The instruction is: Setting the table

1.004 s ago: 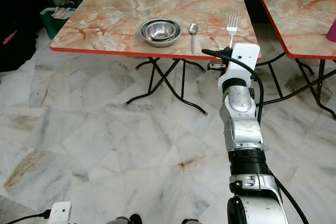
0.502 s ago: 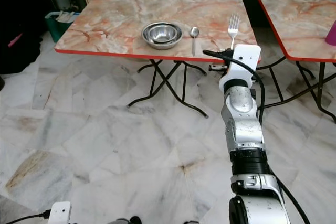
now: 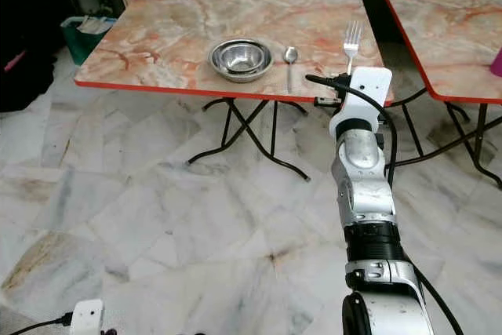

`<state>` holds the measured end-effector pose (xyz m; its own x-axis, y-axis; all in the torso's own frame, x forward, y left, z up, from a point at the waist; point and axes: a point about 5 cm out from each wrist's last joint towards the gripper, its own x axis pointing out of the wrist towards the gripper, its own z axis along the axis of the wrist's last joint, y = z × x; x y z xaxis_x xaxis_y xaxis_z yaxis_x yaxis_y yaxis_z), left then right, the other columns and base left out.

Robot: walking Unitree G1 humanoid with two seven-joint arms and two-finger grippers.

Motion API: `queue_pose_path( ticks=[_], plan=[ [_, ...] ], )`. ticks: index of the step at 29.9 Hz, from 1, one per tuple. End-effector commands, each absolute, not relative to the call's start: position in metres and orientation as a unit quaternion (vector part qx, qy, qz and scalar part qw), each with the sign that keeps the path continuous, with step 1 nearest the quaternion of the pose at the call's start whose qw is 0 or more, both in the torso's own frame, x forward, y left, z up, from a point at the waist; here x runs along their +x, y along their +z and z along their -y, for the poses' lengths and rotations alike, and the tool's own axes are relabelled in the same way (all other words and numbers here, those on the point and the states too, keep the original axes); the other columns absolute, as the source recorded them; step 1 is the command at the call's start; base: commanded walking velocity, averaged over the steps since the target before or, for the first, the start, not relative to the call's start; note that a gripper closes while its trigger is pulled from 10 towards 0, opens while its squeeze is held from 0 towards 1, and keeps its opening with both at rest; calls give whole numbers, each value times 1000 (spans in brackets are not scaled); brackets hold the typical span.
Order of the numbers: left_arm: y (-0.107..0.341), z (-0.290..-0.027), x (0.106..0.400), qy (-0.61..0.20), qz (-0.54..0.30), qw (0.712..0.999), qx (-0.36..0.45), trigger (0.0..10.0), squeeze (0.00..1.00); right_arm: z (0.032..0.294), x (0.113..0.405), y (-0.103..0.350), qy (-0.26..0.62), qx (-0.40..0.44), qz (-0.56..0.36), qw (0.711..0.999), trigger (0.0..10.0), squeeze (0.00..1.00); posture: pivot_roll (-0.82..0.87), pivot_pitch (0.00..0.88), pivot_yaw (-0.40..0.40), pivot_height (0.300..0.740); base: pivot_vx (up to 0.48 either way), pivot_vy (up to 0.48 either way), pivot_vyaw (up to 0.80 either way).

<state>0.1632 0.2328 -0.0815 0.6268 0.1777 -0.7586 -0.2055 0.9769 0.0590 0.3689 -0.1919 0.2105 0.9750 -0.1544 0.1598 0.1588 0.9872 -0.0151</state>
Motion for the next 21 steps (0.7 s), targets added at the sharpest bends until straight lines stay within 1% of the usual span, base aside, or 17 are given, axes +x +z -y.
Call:
queue_pose_path(
  ticks=[1, 21],
  plan=[
    [-85, -232, 155, 108, -427, 898, -20, 10000, 0, 191, 370, 213, -78, -11, 80, 994, 10000, 0, 21, 119, 1, 736, 364, 0, 0],
    [-86, -232, 154, 105, -439, 892, -13, 10000, 0, 192, 370, 214, -82, -10, 79, 993, 10000, 0, 12, 128, 2, 736, 363, 0, 0]
  ],
)
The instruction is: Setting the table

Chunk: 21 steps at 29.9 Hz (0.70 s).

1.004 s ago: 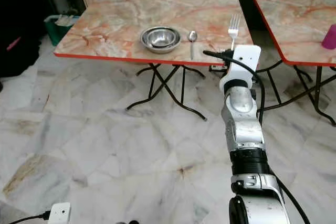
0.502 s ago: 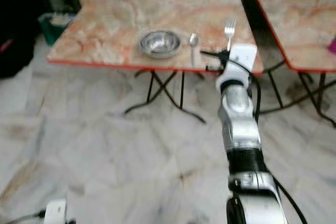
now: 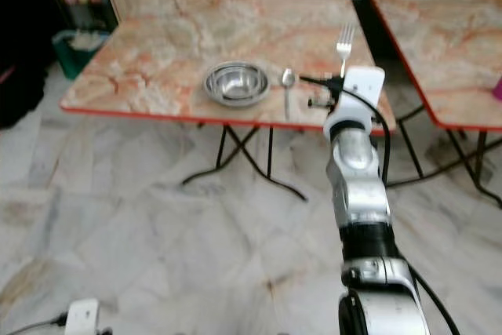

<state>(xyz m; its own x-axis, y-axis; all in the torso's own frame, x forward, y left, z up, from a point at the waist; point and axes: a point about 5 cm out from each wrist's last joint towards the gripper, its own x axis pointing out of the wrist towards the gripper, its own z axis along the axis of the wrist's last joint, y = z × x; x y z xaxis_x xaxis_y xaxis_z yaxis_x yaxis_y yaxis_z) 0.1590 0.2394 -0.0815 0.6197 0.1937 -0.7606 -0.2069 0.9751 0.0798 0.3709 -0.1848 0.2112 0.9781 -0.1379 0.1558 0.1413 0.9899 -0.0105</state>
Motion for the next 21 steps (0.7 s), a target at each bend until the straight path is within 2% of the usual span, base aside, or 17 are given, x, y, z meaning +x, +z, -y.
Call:
queue_pose_path(
  ticks=[1, 21],
  plan=[
    [-86, -232, 154, 105, -439, 892, -13, 10000, 0, 192, 370, 214, -82, -10, 78, 994, 10000, 0, 12, 128, 2, 736, 379, 0, 0],
    [-87, -232, 153, 103, -441, 892, -11, 10000, 0, 194, 370, 211, -88, -11, 71, 994, 10000, 0, 13, 131, 6, 736, 385, 0, 0]
  ],
)
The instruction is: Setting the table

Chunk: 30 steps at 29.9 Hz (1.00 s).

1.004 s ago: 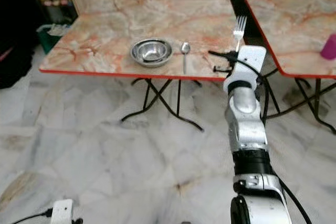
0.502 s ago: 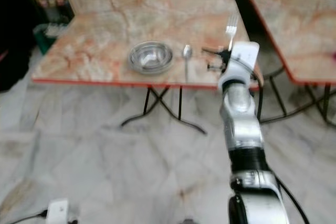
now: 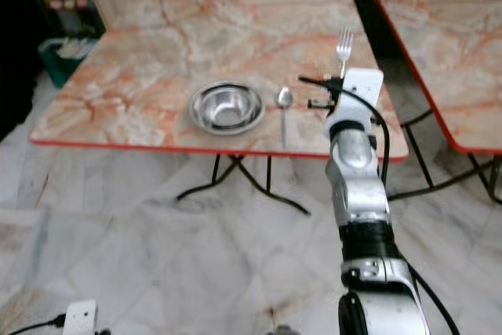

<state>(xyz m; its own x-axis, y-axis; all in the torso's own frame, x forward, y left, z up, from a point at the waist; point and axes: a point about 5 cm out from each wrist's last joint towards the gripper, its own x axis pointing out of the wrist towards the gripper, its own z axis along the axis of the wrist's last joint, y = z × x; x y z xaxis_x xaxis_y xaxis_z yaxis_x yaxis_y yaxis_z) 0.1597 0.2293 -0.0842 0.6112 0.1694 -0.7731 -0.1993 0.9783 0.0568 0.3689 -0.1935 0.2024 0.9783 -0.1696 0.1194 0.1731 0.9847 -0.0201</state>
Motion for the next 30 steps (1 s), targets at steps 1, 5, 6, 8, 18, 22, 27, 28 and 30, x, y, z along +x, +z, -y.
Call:
queue_pose_path(
  ticks=[1, 5, 6, 8, 18, 22, 27, 28, 30],
  plan=[
    [-87, -232, 153, 103, -441, 892, -11, 10000, 0, 194, 370, 211, -88, -11, 71, 994, 10000, 0, 13, 131, 6, 736, 390, 0, 0],
    [-87, -232, 153, 102, -441, 892, -11, 10000, 0, 193, 370, 211, -88, -11, 71, 993, 10000, 0, 10, 131, 6, 736, 389, 0, 0],
    [-87, -232, 153, 102, -442, 891, -12, 10000, 0, 194, 370, 212, -89, -10, 72, 993, 10000, 0, 11, 131, 5, 736, 390, 0, 0],
    [-87, -231, 153, 101, -442, 891, -13, 10000, 0, 194, 370, 212, -89, -10, 72, 993, 10000, 0, 10, 132, 5, 736, 384, 0, 0],
    [-87, -231, 154, 100, -442, 891, -12, 10000, 0, 191, 368, 208, -88, -10, 62, 994, 10000, 0, 7, 137, 6, 736, 381, 0, 0],
    [-87, -232, 154, 101, -442, 891, -11, 10000, 0, 192, 363, 198, -93, 3, 32, 995, 10000, 0, 5, 139, 5, 736, 264, 0, 0],
    [-87, -232, 153, 100, -445, 890, -10, 10000, 0, 190, 357, 189, -94, 23, 5, 995, 10000, 0, 0, 142, 5, 736, 0, 0, 0],
    [-87, -232, 153, 100, -445, 890, -10, 10000, 0, 190, 357, 189, -94, 23, 5, 995, 10000, 0, 0, 142, 5, 736, 0, 0, 0],
    [-87, -232, 153, 98, -446, 890, -11, 10000, 0, 190, 354, 183, -102, 27, -17, 994, 10000, 0, 0, 143, 5, 736, 0, 0, 0]
  ],
)
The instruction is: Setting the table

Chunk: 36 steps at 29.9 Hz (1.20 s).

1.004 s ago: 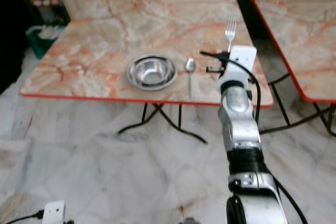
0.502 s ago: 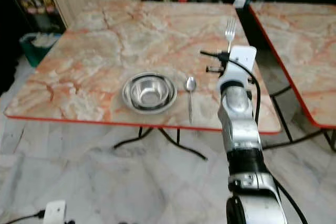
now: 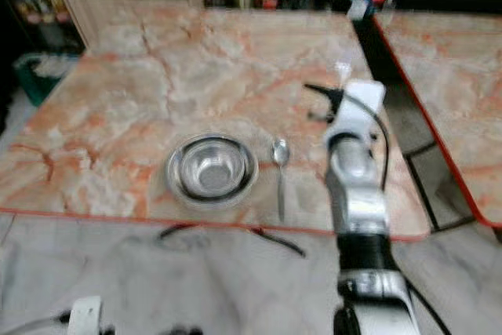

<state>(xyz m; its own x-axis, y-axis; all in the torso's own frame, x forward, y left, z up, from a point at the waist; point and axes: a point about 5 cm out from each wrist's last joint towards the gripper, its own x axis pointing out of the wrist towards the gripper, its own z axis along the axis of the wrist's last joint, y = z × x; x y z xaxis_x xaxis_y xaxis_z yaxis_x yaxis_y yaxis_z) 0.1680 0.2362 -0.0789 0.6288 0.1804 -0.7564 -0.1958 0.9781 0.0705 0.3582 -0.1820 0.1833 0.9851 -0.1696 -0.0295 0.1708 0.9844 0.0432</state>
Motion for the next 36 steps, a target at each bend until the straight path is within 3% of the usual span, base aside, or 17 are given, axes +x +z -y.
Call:
queue_pose_path(
  ticks=[1, 21, 27, 36],
  plan=[
    [-87, -232, 153, 98, -446, 890, -11, 10000, 0, 190, 354, 183, -102, 27, -18, 994, 10000, 0, 0, 143, 5, 736, 0, 0, 0],
    [-88, -230, 153, 86, -456, 886, -12, 10000, 0, 193, 346, 125, -81, 32, -162, 983, 10000, 0, -13, 142, 5, 736, 0, 0, 0],
    [-88, -229, 153, 86, -457, 885, -11, 10000, 0, 192, 348, 110, -51, 12, -166, 985, 10000, 0, -6, 145, 7, 736, 0, 0, 0],
    [-89, -229, 152, 87, -460, 884, -6, 10000, 0, 183, 363, 124, -24, 22, -134, 990, 10000, 0, -5, 144, 6, 736, 0, 0, 0]
  ],
)
